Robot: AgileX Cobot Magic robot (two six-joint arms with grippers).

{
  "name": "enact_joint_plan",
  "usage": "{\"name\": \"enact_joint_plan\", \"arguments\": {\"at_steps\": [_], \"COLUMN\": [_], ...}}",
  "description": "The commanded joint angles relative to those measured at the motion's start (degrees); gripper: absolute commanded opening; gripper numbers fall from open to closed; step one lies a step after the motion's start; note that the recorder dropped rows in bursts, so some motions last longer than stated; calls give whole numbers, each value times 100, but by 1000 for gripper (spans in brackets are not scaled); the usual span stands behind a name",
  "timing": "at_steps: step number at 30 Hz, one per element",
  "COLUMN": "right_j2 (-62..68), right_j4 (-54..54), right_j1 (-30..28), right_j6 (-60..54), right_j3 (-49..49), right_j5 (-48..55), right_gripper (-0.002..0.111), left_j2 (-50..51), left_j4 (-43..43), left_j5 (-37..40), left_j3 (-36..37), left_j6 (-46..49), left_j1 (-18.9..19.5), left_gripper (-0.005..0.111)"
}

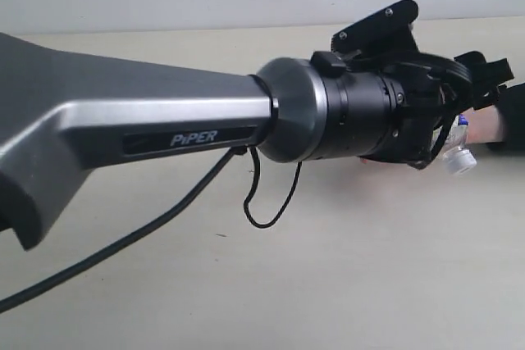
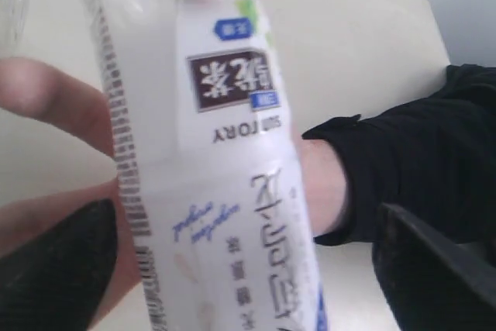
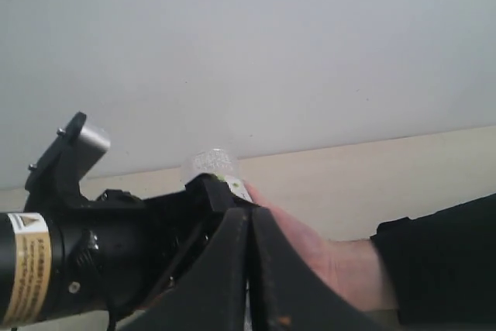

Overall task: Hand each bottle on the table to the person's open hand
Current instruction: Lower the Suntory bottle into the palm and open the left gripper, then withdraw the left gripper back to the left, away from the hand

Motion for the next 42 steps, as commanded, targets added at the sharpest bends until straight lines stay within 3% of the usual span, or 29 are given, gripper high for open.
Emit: {"name": "enact_joint_plan", "arguments": {"at_steps": [1, 5, 8, 9, 10, 13, 14, 15, 16, 19, 22, 24, 27, 30, 31, 32, 33, 35, 36, 42], "right_j2": [-19, -19, -19, -19, -19, -19, -19, -19, -19, -19, -19, -19, -19, -19, -19, -19, -19, -19, -19, -19], "right_j4": [9, 9, 9, 9, 9, 9, 9, 9, 9, 9, 9, 9, 9, 9, 9, 9, 9, 9, 9, 9], "right_j1": [-25, -25, -25, -25, -25, -25, -25, -25, -25, -25, -25, -25, -25, -25, -25, -25, -25, -25, -25, -25], "right_j6": [7, 7, 7, 7, 7, 7, 7, 7, 7, 7, 7, 7, 7, 7, 7, 7, 7, -6, -6, 4], "right_j3": [21, 21, 21, 21, 21, 21, 21, 21, 21, 21, 21, 21, 21, 21, 21, 21, 21, 21, 21, 21], "right_j5": [-55, -55, -55, -55, -55, -55, -55, -55, -55, -55, -55, -55, -55, -55, -55, -55, -55, -55, -55, -55], "right_gripper": [0, 0, 0, 0, 0, 0, 0, 0, 0, 0, 0, 0, 0, 0, 0, 0, 0, 0, 0, 0], "left_j2": [-379, -649, -882, -1060, -1154, -1416, -1621, -1711, -1917, -2226, -2722, -3420, -4196, -5330, -5899, -6204, -6801, -7597, -7889, -9718], "left_j4": [-255, -718, -1427, -1895, -2067, -2440, -2516, -2516, -2628, -3006, -3006, -2941, -2518, -1106, -28, 620, 1789, 3351, 3677, 3932], "left_j5": [37, 133, 392, 734, 910, 1593, 2254, 2507, 2986, 3462, 3340, 2189, 1369, 32, -565, -855, -1359, -1610, -1610, -1783], "left_j3": [-41, -41, -41, -41, -41, -41, -41, -41, -41, -41, 412, 1465, 2701, 4432, 5308, 5712, 6363, 7100, 7307, 8402], "left_j6": [465, 1375, 2562, 3530, 3821, 4438, 4589, 4711, 5443, 7083, 7504, 7472, 7171, 5623, 4548, 4032, 3109, 1749, 1402, 1084], "left_j1": [11, 11, 19, 19, 23, 35, 35, 35, 35, 35, 8, 4, 4, 19, 28, 28, 28, 28, 28, 28], "left_gripper": [85, 85, 84, 77, 70, 33, 1, 2, 0, 0, 0, 0, 0, 0, 0, 0, 0, 0, 0, 0]}}
